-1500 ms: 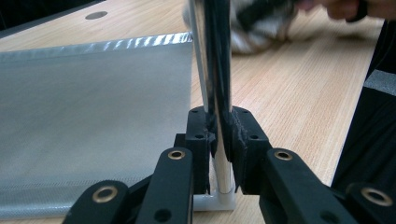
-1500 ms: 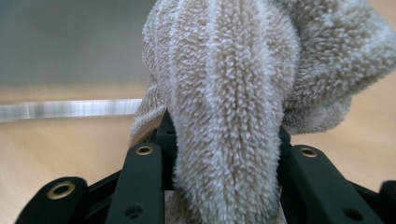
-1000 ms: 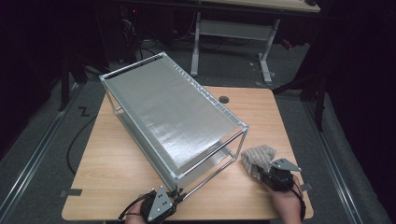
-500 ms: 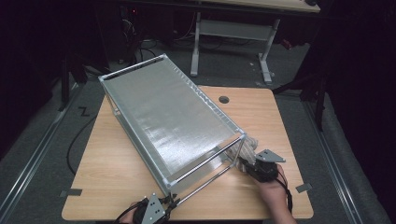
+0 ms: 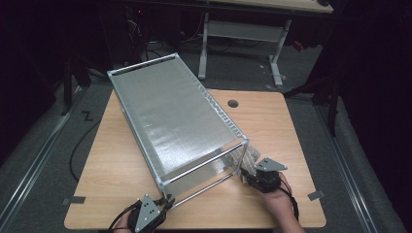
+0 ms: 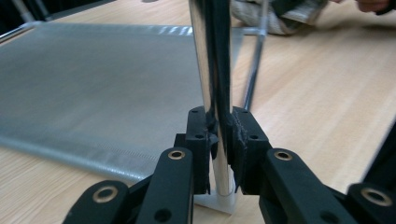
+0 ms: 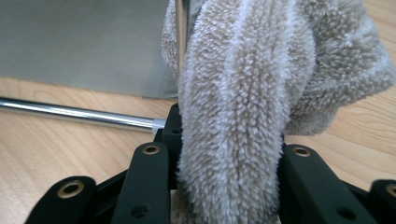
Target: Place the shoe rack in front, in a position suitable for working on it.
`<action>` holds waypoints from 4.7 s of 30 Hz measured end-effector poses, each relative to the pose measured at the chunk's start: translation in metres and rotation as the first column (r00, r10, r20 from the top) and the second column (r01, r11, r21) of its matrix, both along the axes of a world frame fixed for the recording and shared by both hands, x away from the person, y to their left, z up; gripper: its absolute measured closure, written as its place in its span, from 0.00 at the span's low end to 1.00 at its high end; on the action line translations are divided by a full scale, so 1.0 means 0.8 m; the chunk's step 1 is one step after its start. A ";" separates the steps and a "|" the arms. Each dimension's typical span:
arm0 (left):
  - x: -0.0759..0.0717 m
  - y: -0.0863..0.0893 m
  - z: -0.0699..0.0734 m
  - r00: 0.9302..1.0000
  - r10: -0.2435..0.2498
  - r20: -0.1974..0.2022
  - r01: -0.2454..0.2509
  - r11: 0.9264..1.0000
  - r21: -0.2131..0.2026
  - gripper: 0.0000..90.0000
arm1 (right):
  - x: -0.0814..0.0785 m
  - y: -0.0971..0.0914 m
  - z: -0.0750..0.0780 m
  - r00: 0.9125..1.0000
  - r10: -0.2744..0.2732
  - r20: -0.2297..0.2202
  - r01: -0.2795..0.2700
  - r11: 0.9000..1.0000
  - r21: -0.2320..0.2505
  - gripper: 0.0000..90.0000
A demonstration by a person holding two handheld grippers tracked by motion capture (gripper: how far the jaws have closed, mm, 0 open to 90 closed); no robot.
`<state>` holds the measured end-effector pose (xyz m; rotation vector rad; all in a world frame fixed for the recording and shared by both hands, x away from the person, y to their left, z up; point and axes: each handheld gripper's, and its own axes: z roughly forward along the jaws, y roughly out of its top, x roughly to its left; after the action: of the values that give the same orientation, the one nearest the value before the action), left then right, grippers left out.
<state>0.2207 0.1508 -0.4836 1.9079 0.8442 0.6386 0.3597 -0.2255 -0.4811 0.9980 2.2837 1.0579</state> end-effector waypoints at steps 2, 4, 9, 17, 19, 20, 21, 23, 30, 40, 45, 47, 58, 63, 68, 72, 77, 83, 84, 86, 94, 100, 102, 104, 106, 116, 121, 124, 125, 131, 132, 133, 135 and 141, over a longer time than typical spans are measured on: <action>0.003 0.005 0.000 1.000 0.011 -0.003 -0.011 1.000 -0.008 0.88 | -0.002 0.002 0.001 1.000 0.011 0.001 -0.011 1.000 -0.007 0.73; 0.006 0.010 -0.001 1.000 0.023 -0.004 -0.023 1.000 -0.016 0.88 | -0.005 0.004 0.001 1.000 0.017 -0.003 -0.017 1.000 -0.008 0.73; 0.015 0.019 -0.001 0.999 0.045 -0.012 -0.046 0.998 -0.032 0.88 | -0.017 0.006 0.002 1.000 0.026 -0.003 -0.026 1.000 -0.013 0.73; 0.039 0.025 -0.002 0.998 0.057 -0.032 -0.059 0.996 -0.062 0.89 | -0.046 -0.005 0.004 1.000 0.007 -0.008 -0.007 1.000 -0.020 0.73; 0.045 0.025 -0.003 0.998 0.054 -0.036 -0.057 0.996 -0.075 0.89 | -0.054 -0.008 0.004 1.000 0.000 -0.007 0.000 1.000 -0.022 0.73; 0.050 0.025 -0.003 0.998 0.052 -0.039 -0.055 0.995 -0.081 0.89 | -0.057 -0.010 0.004 1.000 -0.004 -0.007 0.004 1.000 -0.021 0.73; 0.053 0.024 -0.003 0.998 0.050 -0.041 -0.053 0.995 -0.083 0.89 | -0.062 -0.013 0.004 1.000 -0.007 -0.007 0.007 1.000 -0.023 0.73; 0.059 0.022 -0.003 0.998 0.043 -0.043 -0.047 0.995 -0.087 0.89 | -0.070 -0.016 0.005 1.000 -0.020 -0.004 0.020 0.999 -0.027 0.73; 0.070 0.005 -0.003 0.999 -0.001 -0.040 -0.002 0.996 -0.090 0.89 | -0.100 -0.036 0.005 0.995 -0.104 -0.005 0.104 0.994 -0.018 0.72; 0.070 -0.004 -0.005 1.000 -0.008 -0.016 0.007 0.997 -0.073 0.87 | -0.102 -0.047 -0.004 0.979 -0.200 -0.042 0.199 0.980 -0.023 0.69; 0.065 -0.005 -0.007 1.000 0.005 -0.016 -0.006 0.998 -0.057 0.87 | -0.105 -0.045 0.001 0.980 -0.197 -0.039 0.197 0.980 -0.003 0.68; 0.064 -0.006 -0.007 1.000 0.003 -0.020 -0.004 0.998 -0.058 0.88 | -0.107 -0.043 0.004 0.981 -0.191 -0.042 0.191 0.981 0.012 0.67; 0.062 -0.009 -0.006 1.000 0.000 -0.015 -0.001 0.999 -0.047 0.88 | -0.120 -0.039 0.040 0.976 -0.206 0.075 0.199 0.975 0.095 0.67; 0.060 -0.011 -0.006 1.000 -0.013 -0.014 0.012 0.999 -0.040 0.88 | -0.128 -0.041 0.070 0.958 -0.229 0.172 0.206 0.968 0.141 0.67; 0.059 -0.012 -0.006 1.000 -0.020 -0.014 0.020 0.999 -0.039 0.88 | -0.133 -0.038 0.087 0.943 -0.245 0.225 0.215 0.965 0.149 0.67; 0.059 -0.012 -0.005 1.000 -0.022 -0.017 0.022 0.999 -0.037 0.88 | -0.133 -0.036 0.077 0.948 -0.235 0.214 0.211 0.969 0.128 0.67; 0.059 -0.012 -0.005 1.000 -0.022 -0.022 0.021 0.999 -0.037 0.88 | -0.128 -0.035 0.050 0.966 -0.209 0.152 0.203 0.977 0.060 0.68; 0.060 -0.012 -0.005 0.999 -0.024 -0.021 0.024 0.999 -0.039 0.88 | -0.112 -0.035 0.019 0.983 -0.180 0.031 0.180 0.984 0.001 0.68; 0.060 -0.012 -0.005 0.999 -0.024 -0.022 0.023 0.999 -0.038 0.88 | -0.111 -0.035 0.016 0.984 -0.176 0.010 0.176 0.984 -0.009 0.68; 0.060 -0.011 -0.004 0.999 -0.023 -0.026 0.022 0.999 -0.036 0.88 | -0.107 -0.034 0.009 0.985 -0.171 -0.030 0.170 0.985 -0.027 0.68; 0.060 -0.009 -0.004 0.999 -0.018 -0.029 0.017 0.999 -0.040 0.88 | -0.101 -0.031 -0.005 0.985 -0.149 -0.087 0.143 0.987 -0.069 0.68; 0.060 -0.009 -0.004 0.999 -0.018 -0.029 0.017 0.999 -0.040 0.88 | -0.108 -0.033 0.015 0.989 -0.146 -0.037 0.144 0.989 -0.035 0.68; 0.061 -0.010 -0.004 0.999 -0.020 -0.027 0.019 0.999 -0.041 0.88 | -0.114 -0.034 0.027 0.988 -0.153 0.010 0.153 0.988 -0.011 0.67; 0.060 -0.011 -0.004 0.999 -0.027 -0.028 0.026 0.999 -0.037 0.88 | -0.122 -0.035 0.045 0.983 -0.173 0.061 0.170 0.984 0.044 0.67; 0.060 -0.013 -0.005 0.999 -0.035 -0.023 0.034 0.999 -0.038 0.88 | -0.130 -0.037 0.062 0.973 -0.199 0.118 0.188 0.978 0.092 0.67; 0.058 -0.018 -0.005 0.998 -0.047 -0.034 0.045 0.998 -0.051 0.88 | -0.134 -0.039 0.069 0.965 -0.203 0.163 0.190 0.977 0.092 0.67; 0.063 -0.018 -0.004 0.998 -0.049 -0.028 0.048 0.998 -0.038 0.88 | -0.128 -0.042 0.043 0.980 -0.182 0.075 0.178 0.983 0.054 0.68; 0.066 -0.019 -0.005 0.998 -0.049 -0.030 0.048 0.998 -0.042 0.88 | -0.122 -0.044 0.027 0.985 -0.169 0.018 0.169 0.985 0.027 0.68; 0.067 -0.020 -0.005 0.998 -0.050 -0.030 0.049 0.998 -0.042 0.88 | -0.121 -0.045 0.022 0.986 -0.169 0.002 0.169 0.985 0.016 0.68; 0.072 -0.025 -0.004 0.998 -0.059 -0.036 0.057 0.997 -0.046 0.88 | -0.115 -0.050 -0.003 0.981 -0.156 -0.111 0.154 0.988 -0.029 0.68; 0.074 -0.027 -0.005 0.997 -0.065 -0.035 0.064 0.997 -0.051 0.88 | -0.115 -0.053 -0.003 0.981 -0.157 -0.117 0.156 0.988 -0.018 0.68; 0.074 -0.029 -0.005 0.997 -0.069 -0.034 0.067 0.997 -0.050 0.88 | -0.117 -0.055 -0.003 0.980 -0.160 -0.119 0.159 0.987 -0.018 0.68; 0.076 -0.033 -0.005 0.997 -0.075 -0.035 0.073 0.996 -0.053 0.88 | -0.121 -0.058 -0.003 0.979 -0.168 -0.116 0.167 0.986 -0.022 0.68; 0.087 -0.047 -0.006 0.995 -0.086 -0.043 0.082 0.992 -0.100 0.88 | -0.136 -0.069 -0.002 0.975 -0.187 -0.116 0.186 0.982 -0.024 0.68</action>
<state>0.2902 0.1131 -0.4887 1.8655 0.8058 0.4940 0.2511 -0.2803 -0.4827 1.2726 2.2326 0.9269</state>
